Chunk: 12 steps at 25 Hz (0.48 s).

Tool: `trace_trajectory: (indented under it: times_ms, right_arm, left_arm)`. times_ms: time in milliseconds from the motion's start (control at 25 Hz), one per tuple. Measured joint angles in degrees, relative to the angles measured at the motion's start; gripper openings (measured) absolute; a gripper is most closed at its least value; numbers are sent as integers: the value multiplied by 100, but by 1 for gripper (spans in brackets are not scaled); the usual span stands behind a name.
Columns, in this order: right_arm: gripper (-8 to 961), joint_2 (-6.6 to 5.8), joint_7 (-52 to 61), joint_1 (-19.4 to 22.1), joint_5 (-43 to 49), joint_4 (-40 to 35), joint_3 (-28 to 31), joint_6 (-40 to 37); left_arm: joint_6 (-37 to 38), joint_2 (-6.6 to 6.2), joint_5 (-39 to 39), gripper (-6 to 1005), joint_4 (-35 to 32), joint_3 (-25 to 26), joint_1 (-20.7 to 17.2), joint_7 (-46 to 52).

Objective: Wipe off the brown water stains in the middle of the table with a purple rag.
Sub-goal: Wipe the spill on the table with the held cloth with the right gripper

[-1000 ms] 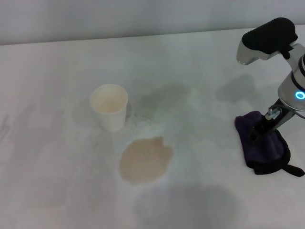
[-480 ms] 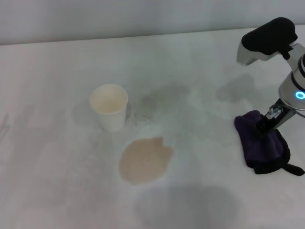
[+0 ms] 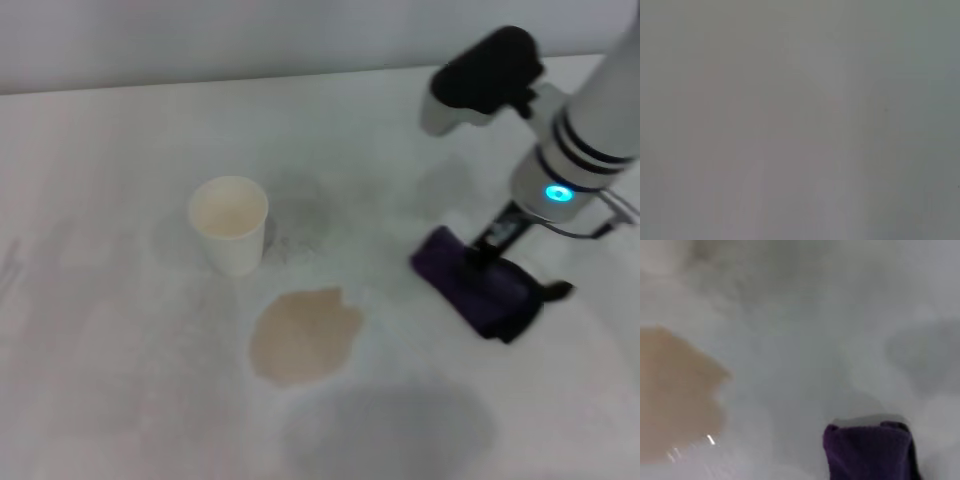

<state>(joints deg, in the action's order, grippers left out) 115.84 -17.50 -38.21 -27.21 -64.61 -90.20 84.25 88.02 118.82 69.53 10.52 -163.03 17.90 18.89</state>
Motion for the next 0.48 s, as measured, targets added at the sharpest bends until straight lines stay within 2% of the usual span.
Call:
trace_trajectory:
  times_ms: [480]
  right_arm:
    - [88,34,0,-1029,-1294,331,-1485,-627]
  left_arm:
    - [4,6,-28,893,-43,0,64,-26]
